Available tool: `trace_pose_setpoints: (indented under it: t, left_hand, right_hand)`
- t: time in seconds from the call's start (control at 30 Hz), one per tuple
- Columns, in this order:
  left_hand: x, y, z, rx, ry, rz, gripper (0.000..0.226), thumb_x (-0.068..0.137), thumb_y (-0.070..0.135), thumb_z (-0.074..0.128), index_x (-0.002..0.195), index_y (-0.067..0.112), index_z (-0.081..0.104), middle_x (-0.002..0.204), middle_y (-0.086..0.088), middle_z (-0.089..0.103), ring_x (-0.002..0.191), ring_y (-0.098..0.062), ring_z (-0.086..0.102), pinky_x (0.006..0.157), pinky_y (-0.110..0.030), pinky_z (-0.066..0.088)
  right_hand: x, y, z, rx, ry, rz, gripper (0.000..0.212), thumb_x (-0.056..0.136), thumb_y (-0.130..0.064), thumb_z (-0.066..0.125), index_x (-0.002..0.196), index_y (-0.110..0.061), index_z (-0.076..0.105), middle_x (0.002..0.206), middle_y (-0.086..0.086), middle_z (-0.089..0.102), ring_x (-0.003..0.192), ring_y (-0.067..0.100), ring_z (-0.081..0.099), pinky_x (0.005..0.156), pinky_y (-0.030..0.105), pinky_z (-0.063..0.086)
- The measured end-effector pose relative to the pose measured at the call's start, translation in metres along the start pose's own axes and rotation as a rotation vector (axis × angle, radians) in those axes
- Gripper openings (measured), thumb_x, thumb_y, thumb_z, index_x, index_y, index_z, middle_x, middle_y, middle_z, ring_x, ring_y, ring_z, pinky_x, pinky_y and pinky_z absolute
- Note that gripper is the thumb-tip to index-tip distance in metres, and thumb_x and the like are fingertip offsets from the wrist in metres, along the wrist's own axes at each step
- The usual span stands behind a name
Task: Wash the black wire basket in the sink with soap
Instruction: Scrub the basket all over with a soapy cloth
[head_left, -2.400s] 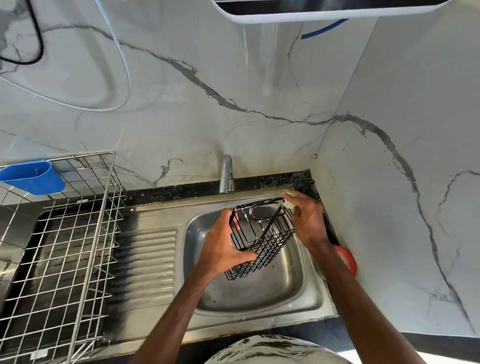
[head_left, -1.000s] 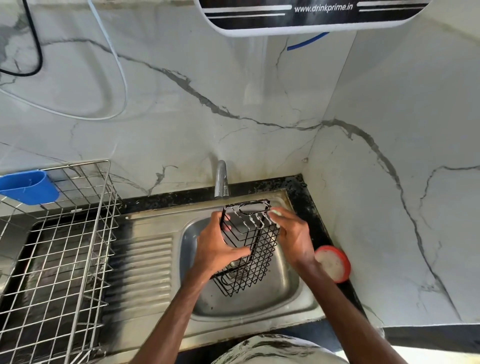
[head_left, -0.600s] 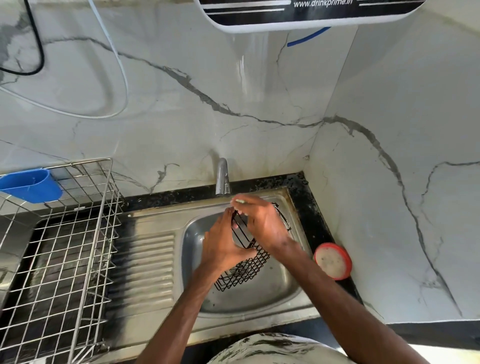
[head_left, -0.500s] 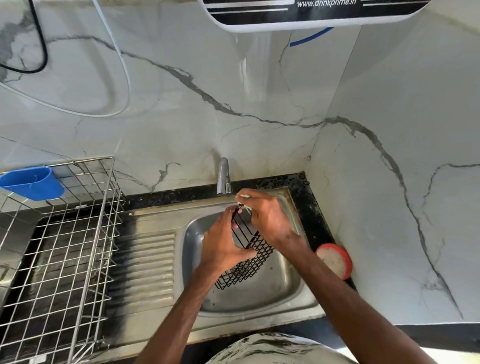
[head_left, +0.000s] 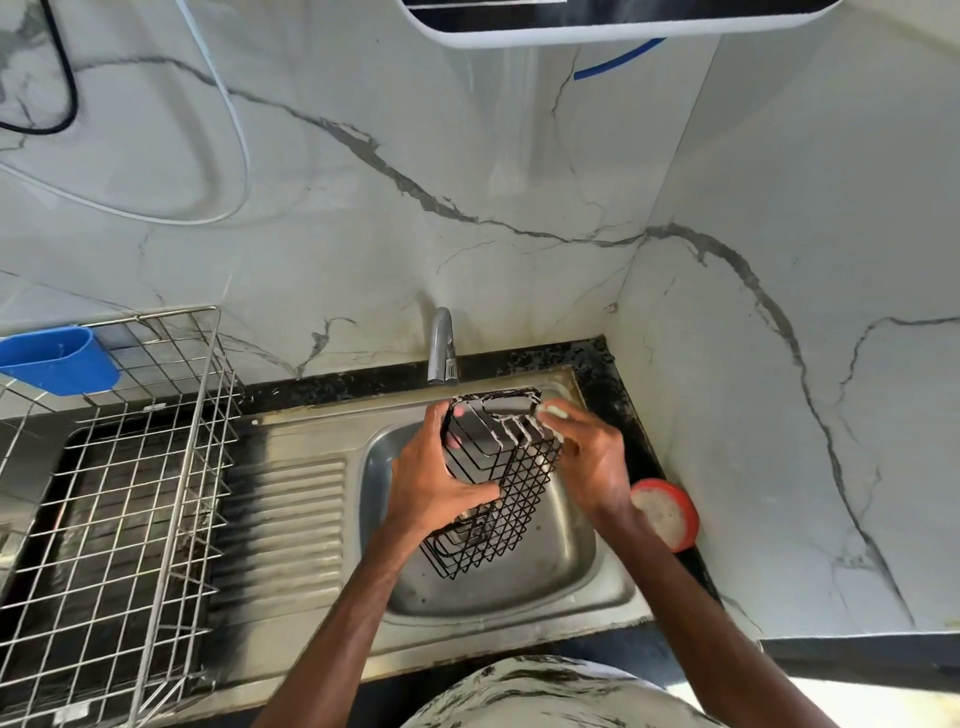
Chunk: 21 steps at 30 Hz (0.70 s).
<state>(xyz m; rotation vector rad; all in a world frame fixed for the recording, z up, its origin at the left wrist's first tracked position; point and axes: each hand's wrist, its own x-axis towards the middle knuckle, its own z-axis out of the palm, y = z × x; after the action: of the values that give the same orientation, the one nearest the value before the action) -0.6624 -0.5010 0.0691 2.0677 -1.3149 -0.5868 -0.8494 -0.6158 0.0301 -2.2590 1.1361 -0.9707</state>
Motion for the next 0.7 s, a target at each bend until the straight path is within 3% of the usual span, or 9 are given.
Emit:
trace_pose_setpoints:
  t: [0.1, 0.17, 0.27, 0.37, 0.53, 0.7]
  left_hand:
    - [0.000, -0.002, -0.001, -0.037, -0.004, -0.036, 0.115, 0.056, 0.042, 0.099, 0.152, 0.025, 0.037, 0.125, 0.026, 0.046, 0.103, 0.002, 0.048, 0.113, -0.044, 0.041]
    - [0.001, -0.011, 0.000, -0.082, 0.000, -0.021, 0.111, 0.051, 0.045, 0.098, 0.144, 0.029, 0.040, 0.124, 0.023, 0.056, 0.102, 0.000, 0.057, 0.105, -0.039, 0.050]
    - [0.002, -0.016, -0.003, -0.088, -0.010, -0.026, 0.113, 0.057, 0.036, 0.101, 0.149, 0.024, 0.036, 0.130, 0.021, 0.047, 0.109, -0.001, 0.051, 0.099, -0.021, 0.042]
    - [0.003, -0.014, -0.002, -0.087, -0.024, -0.024, 0.114, 0.059, 0.033, 0.100, 0.151, 0.023, 0.034, 0.131, 0.022, 0.040, 0.113, -0.001, 0.046, 0.103, -0.028, 0.034]
    - [0.002, -0.020, 0.001, -0.107, -0.034, -0.053, 0.111, 0.056, 0.036, 0.101, 0.143, 0.031, 0.033, 0.132, 0.017, 0.053, 0.113, -0.006, 0.055, 0.100, -0.030, 0.042]
    - [0.000, -0.017, -0.001, -0.092, -0.070, -0.016, 0.114, 0.051, 0.044, 0.100, 0.143, 0.033, 0.033, 0.134, 0.019, 0.050, 0.118, -0.011, 0.059, 0.111, -0.044, 0.043]
  right_hand:
    - [-0.007, -0.020, 0.004, 0.005, -0.002, -0.029, 0.058, 0.075, 0.025, 0.044, 0.114, -0.005, 0.075, 0.127, 0.012, 0.069, 0.117, 0.022, 0.067, 0.094, 0.021, 0.056]
    - [-0.010, -0.029, 0.001, 0.005, -0.031, -0.173, 0.057, 0.074, 0.023, 0.043, 0.114, -0.003, 0.074, 0.124, 0.011, 0.070, 0.120, 0.020, 0.065, 0.100, 0.026, 0.053]
    - [0.000, -0.009, -0.009, 0.037, -0.012, -0.161, 0.063, 0.072, 0.031, 0.045, 0.116, -0.005, 0.073, 0.126, 0.007, 0.069, 0.118, 0.012, 0.065, 0.090, 0.027, 0.059]
    - [0.002, -0.004, -0.009, 0.009, 0.003, -0.088, 0.062, 0.072, 0.033, 0.047, 0.116, -0.004, 0.073, 0.125, 0.009, 0.069, 0.113, 0.013, 0.068, 0.086, 0.025, 0.060]
    - [-0.003, -0.013, -0.006, 0.032, 0.004, -0.145, 0.051, 0.082, 0.023, 0.044, 0.113, -0.002, 0.075, 0.124, 0.011, 0.070, 0.116, 0.015, 0.067, 0.093, 0.021, 0.056]
    - [0.022, -0.006, -0.015, 0.088, -0.017, 0.025, 0.057, 0.079, 0.027, 0.047, 0.115, -0.007, 0.074, 0.124, 0.010, 0.070, 0.116, 0.014, 0.067, 0.095, 0.020, 0.055]
